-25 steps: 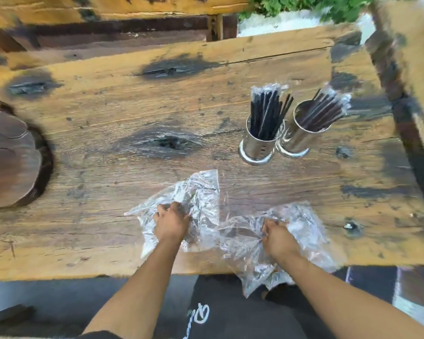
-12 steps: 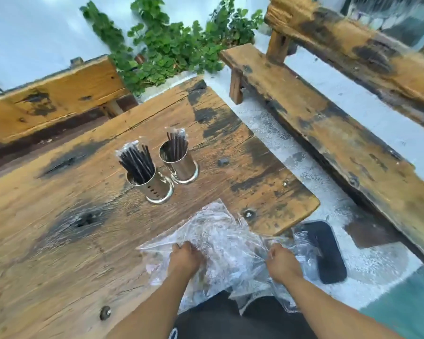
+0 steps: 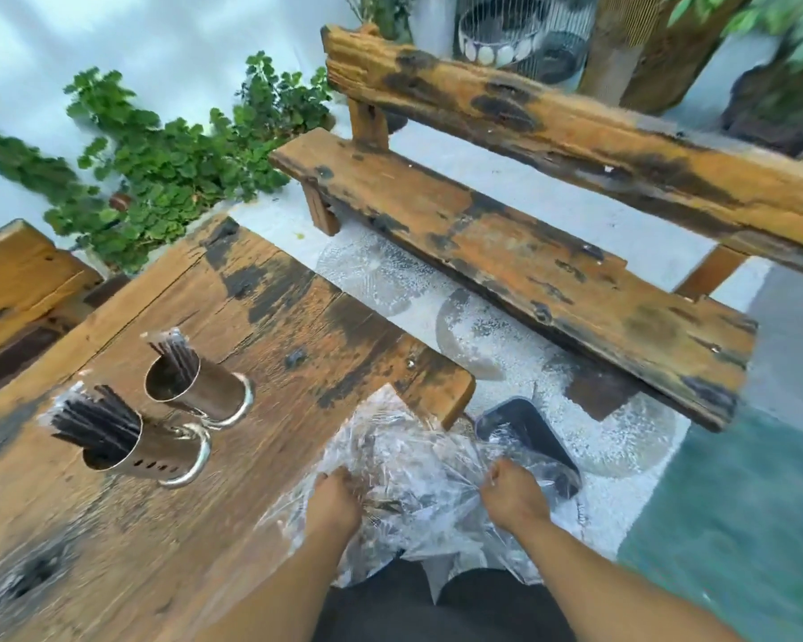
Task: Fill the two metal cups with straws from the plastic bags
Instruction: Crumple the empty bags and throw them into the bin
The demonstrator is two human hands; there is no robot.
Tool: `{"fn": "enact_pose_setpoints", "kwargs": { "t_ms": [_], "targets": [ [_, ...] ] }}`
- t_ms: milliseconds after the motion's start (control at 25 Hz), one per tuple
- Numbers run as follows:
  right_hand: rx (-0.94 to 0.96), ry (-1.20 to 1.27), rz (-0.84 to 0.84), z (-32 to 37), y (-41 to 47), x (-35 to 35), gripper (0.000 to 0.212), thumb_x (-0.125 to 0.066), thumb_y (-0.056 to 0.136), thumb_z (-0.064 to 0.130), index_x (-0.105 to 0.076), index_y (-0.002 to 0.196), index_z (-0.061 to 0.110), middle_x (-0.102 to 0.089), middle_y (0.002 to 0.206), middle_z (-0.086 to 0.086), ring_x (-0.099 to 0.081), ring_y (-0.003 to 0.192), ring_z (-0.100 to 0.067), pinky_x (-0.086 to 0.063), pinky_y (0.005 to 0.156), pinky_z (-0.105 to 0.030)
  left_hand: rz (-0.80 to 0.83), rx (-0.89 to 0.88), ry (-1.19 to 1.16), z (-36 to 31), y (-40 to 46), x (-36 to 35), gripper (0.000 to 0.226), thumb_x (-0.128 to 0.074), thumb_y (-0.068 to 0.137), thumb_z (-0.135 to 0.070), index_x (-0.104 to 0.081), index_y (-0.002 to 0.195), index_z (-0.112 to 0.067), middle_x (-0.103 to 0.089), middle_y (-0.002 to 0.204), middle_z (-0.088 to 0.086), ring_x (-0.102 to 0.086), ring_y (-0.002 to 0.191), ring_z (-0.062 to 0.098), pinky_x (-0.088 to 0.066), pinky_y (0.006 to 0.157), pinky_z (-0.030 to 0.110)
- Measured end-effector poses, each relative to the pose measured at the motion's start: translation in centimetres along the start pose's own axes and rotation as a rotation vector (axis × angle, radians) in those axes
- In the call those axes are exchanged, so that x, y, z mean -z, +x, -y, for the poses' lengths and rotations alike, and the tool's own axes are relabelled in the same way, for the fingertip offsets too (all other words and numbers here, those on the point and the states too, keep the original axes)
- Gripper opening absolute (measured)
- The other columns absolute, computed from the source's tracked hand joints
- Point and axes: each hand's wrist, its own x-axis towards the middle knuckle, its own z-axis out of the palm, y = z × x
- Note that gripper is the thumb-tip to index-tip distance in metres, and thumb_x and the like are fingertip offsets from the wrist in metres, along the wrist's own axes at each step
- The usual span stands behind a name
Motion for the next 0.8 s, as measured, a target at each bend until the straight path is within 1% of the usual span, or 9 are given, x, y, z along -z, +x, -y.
{"fn": "enact_pose_setpoints", "kwargs": {
  "t_ms": [120,200,280,360,480,560,640,720,800],
  "targets": [
    [-0.076,0.056,-0.037,-2.2,0.8,1.7,0.006,-0.050,0.098,0.019,-0.056,0.097,0.017,-0.070,0.105,-0.006,-0.061,0.087,-0.023,-0.051,0.074,-0.031,-0.018,-0.107,-0.052,-5.1,0.9,0.3,0.027,-0.058,0.101,-0.029,-0.064,0.123,-0.014,-0.064,0.122,0.011,-0.067,0.097,0.029,-0.054,0.081,0.034],
    [-0.136,0.108,-0.060,-3.4,1.6,2.7,0.010,-0.049,0.098,0.015,-0.055,0.105,0.013,-0.068,0.110,-0.010,-0.065,0.096,-0.028,-0.053,0.079,-0.033,0.003,-0.179,-0.022,-8.6,1.9,0.2,0.031,-0.056,0.100,-0.017,-0.062,0.130,-0.015,-0.062,0.127,0.011,-0.064,0.086,0.023,-0.050,0.071,0.030],
    [-0.207,0.151,-0.080,-4.3,2.0,3.7,0.019,-0.048,0.097,0.013,-0.053,0.115,0.009,-0.067,0.116,-0.013,-0.066,0.103,-0.031,-0.051,0.077,-0.033,0.037,-0.253,0.013,-12.0,2.9,-0.1,0.040,-0.056,0.095,-0.006,-0.061,0.133,-0.015,-0.063,0.128,0.011,-0.063,0.084,0.020,-0.048,0.063,0.023],
    [-0.274,0.213,-0.114,-5.0,2.4,4.6,0.027,-0.051,0.096,0.013,-0.046,0.123,0.010,-0.068,0.115,-0.014,-0.067,0.100,-0.032,-0.047,0.073,-0.033,0.076,-0.322,0.033,-15.0,3.7,-0.5,0.040,-0.057,0.094,-0.005,-0.062,0.132,-0.017,-0.063,0.127,0.011,-0.067,0.089,0.022,-0.054,0.066,0.024],
    [-0.372,0.293,-0.166,-5.8,3.1,5.7,0.035,-0.052,0.096,0.015,-0.035,0.127,0.020,-0.069,0.108,-0.016,-0.063,0.086,-0.032,-0.048,0.072,-0.035,0.137,-0.398,0.095,-18.8,5.3,-1.3,0.041,-0.055,0.096,-0.008,-0.060,0.134,-0.019,-0.055,0.131,0.010,-0.069,0.090,0.024,-0.059,0.081,0.036],
    [-0.452,0.312,-0.174,-6.4,3.9,6.1,0.042,-0.053,0.096,0.017,-0.034,0.133,0.025,-0.068,0.102,-0.015,-0.062,0.083,-0.032,-0.049,0.071,-0.035,0.183,-0.458,0.149,-20.7,6.4,-2.1,0.051,-0.054,0.092,-0.002,-0.056,0.140,-0.019,-0.046,0.138,0.010,-0.066,0.090,0.023,-0.055,0.077,0.029],
    [-0.509,0.300,-0.175,-6.8,4.3,6.5,0.043,-0.053,0.096,0.018,-0.038,0.135,0.027,-0.065,0.097,-0.011,-0.062,0.083,-0.031,-0.049,0.070,-0.035,0.220,-0.535,0.187,-22.0,7.0,-2.7,0.056,-0.054,0.090,0.002,-0.054,0.142,-0.019,-0.043,0.142,0.009,-0.061,0.084,0.016,-0.051,0.068,0.019],
    [-0.565,0.294,-0.176,-7.3,5.0,6.7,0.043,-0.052,0.095,0.019,-0.045,0.136,0.028,-0.064,0.100,-0.010,-0.063,0.086,-0.032,-0.049,0.069,-0.034,0.249,-0.608,0.254,-23.0,7.6,-3.6,0.057,-0.053,0.090,0.003,-0.054,0.142,-0.020,-0.043,0.141,0.005,-0.060,0.082,0.013,-0.053,0.065,0.022],
    [-0.620,0.277,-0.176,-8.1,5.5,6.9,0.042,-0.052,0.095,0.019,-0.050,0.136,0.028,-0.066,0.115,-0.013,-0.066,0.097,-0.034,-0.054,0.076,-0.035,0.323,-0.616,0.290,-23.7,7.8,-4.8,0.056,-0.051,0.090,0.006,-0.055,0.143,-0.015,-0.040,0.141,0.005,-0.064,0.085,0.017,-0.059,0.073,0.028]
  ]
}}
